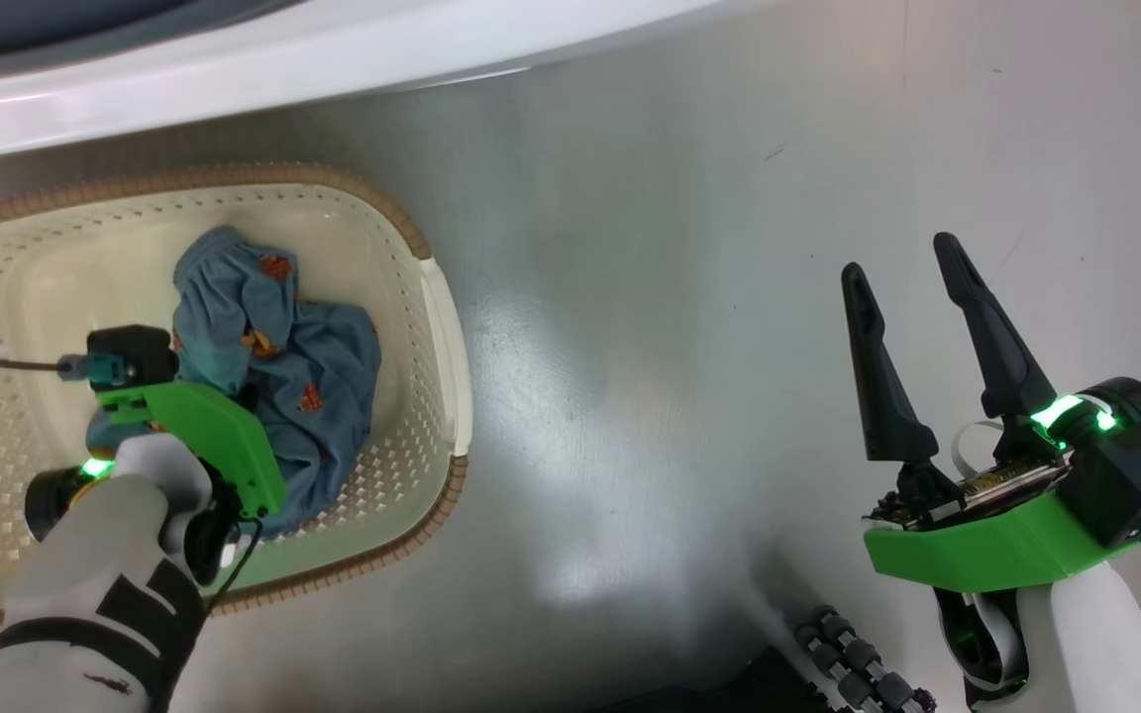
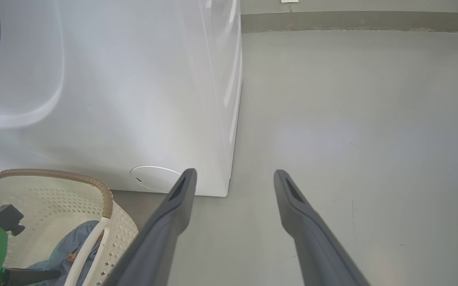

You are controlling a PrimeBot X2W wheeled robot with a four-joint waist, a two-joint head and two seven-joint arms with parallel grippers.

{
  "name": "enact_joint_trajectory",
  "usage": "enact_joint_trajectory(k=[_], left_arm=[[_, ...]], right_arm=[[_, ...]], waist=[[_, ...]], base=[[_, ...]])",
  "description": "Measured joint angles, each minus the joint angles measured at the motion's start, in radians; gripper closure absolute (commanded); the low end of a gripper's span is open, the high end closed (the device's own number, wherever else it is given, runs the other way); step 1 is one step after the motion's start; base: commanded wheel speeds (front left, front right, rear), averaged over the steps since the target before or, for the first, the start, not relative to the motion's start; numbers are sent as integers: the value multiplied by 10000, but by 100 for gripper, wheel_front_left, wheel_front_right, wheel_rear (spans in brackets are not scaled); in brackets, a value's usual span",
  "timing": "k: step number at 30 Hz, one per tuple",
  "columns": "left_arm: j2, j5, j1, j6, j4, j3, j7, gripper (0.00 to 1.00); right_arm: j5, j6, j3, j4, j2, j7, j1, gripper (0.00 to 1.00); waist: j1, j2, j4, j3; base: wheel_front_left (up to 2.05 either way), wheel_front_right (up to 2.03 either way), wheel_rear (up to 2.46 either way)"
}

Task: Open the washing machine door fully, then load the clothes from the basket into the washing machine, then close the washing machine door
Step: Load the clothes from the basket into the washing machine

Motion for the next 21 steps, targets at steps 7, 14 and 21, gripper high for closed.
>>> enact_joint_trajectory(k=[7, 14, 21], left_arm=[[40, -123, -81, 0, -15, -332, -217, 100], [50, -558, 83, 0, -209, -640, -746, 100], [31, -702, 833, 0, -497, -907, -1505, 100]], right_arm=[[0, 0, 4, 15, 0, 0, -2, 0], [29, 0, 12, 198, 0, 0, -8, 0], [86, 0, 25, 387, -2, 0, -11, 0]], waist=[[-1, 0, 14, -50], [-1, 0, 86, -371], [-1, 0, 214, -898]], base=[[0, 0, 0], [0, 0, 0], [0, 0, 0]])
